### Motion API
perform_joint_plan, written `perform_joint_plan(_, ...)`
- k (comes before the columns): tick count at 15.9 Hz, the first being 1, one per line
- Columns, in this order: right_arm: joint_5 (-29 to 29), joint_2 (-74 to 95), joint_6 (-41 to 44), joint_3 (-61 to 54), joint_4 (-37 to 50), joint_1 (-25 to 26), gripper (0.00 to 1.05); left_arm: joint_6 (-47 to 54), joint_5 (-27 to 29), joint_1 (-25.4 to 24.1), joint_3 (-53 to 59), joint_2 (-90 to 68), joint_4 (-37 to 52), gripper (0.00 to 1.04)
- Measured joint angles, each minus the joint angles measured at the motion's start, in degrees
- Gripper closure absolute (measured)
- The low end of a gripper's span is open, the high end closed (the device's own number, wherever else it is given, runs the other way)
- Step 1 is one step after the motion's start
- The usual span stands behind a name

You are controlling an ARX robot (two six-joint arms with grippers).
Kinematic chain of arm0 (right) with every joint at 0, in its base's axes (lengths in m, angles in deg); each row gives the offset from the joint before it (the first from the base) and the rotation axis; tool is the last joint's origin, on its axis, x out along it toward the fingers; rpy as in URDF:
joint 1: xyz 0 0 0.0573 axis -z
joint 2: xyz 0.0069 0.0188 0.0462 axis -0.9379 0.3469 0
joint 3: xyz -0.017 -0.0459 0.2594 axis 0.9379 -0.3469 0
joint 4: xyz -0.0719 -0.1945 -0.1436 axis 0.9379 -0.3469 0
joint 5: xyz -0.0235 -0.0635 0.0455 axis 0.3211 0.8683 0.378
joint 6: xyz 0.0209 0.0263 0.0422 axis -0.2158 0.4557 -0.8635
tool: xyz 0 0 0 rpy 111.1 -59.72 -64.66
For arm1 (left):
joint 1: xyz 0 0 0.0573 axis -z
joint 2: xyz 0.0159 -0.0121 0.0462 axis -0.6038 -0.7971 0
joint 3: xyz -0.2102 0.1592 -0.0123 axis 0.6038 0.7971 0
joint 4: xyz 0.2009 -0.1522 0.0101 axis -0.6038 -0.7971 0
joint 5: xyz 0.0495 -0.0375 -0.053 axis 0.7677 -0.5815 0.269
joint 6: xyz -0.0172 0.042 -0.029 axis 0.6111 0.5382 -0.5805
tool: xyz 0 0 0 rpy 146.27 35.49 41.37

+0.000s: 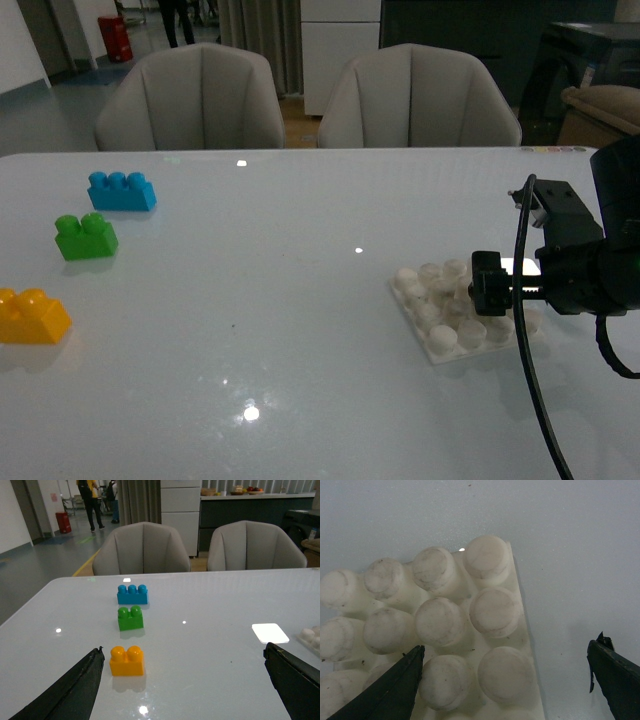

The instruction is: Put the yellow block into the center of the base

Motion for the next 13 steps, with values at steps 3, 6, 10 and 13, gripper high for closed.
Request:
perform_joint_plan(3, 0.0, 0.6, -1.1, 0.3, -0.7, -0.4, 0.06, 0.0, 0.0, 0.0, 0.0, 0.0, 0.0, 0.07)
perform_joint_plan(6, 0.0, 0.7, -3.1, 0.3, -0.8, -1.2, 0.06, 0.0, 0.0, 0.0, 0.0, 0.0, 0.0, 0.07)
perform_joint_plan(10, 0.3, 1.1, -5.1, 0.1, -0.4, -2.6, 0.06, 0.0, 0.0, 0.0, 0.0, 0.0, 0.0, 0.07)
perform_joint_plan(13, 0.7, 1.2, -6.2, 0.3, -0.5, -4.0, 0.06, 0.0, 0.0, 0.0, 0.0, 0.0, 0.0, 0.07)
